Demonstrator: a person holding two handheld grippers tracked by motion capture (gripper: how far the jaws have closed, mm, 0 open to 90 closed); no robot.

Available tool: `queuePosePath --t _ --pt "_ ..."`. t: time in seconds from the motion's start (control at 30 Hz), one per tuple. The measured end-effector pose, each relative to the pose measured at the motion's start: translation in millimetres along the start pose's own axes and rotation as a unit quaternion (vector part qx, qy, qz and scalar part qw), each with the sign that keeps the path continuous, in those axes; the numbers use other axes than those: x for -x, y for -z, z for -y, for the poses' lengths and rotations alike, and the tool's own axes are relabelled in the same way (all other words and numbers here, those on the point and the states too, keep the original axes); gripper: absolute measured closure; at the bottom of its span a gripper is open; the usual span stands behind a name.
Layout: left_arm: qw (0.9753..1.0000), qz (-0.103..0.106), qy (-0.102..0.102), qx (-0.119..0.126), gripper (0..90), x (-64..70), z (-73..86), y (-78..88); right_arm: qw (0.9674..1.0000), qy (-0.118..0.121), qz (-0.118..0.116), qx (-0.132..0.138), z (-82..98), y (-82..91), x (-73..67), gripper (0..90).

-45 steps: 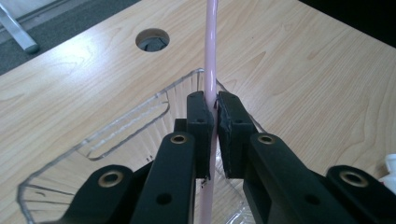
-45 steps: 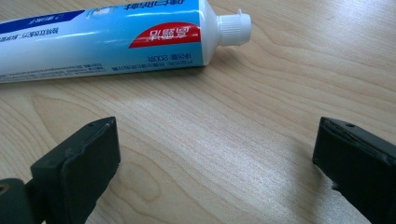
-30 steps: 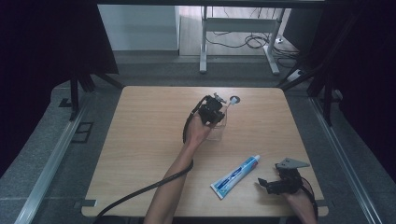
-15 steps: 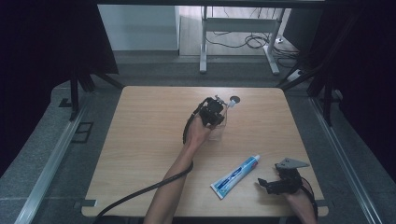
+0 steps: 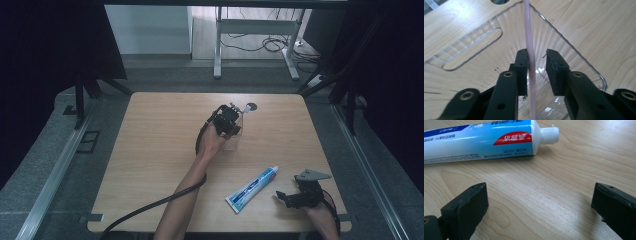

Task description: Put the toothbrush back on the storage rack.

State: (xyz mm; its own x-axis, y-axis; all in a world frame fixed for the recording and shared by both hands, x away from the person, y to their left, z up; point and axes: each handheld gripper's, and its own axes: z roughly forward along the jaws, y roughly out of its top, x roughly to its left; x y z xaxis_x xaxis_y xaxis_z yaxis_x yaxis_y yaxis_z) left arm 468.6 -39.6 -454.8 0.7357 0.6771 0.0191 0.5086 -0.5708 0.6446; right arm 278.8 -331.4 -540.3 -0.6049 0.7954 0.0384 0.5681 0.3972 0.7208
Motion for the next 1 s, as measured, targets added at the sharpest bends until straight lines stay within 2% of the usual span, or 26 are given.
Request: queuePosePath --t 0.43,0.6,0.7,0.8,1.0 --pt "0.9999 0.003 -0.002 0.014 43.9 -4.4 -0.5 19.2 1.0000 0.000 0.001 -0.001 0.1 -0.1 0.1 0.6" --pt "0.9992 0.018 -0.002 0.036 35.8 -3.7 -0.1 29.6 1.0000 0.000 0.001 0.000 0.1 0.0 0.0 0.6" --pt "0.9992 0.020 -0.010 0.034 29.5 -2.1 0.8 34.3 1.0000 0.000 0.002 0.000 0.2 0.1 0.0 0.6" --pt "0.9991 0.023 -0.010 0.035 24.7 -1.1 3.1 38.0 1.0000 0.000 0.002 0.000 0.1 0.2 -0.1 0.6" --pt "0.9985 0.032 0.000 0.044 19.0 -3.1 8.4 46.3 1.0000 0.002 0.004 0.001 -0.1 0.4 -0.2 0.6"
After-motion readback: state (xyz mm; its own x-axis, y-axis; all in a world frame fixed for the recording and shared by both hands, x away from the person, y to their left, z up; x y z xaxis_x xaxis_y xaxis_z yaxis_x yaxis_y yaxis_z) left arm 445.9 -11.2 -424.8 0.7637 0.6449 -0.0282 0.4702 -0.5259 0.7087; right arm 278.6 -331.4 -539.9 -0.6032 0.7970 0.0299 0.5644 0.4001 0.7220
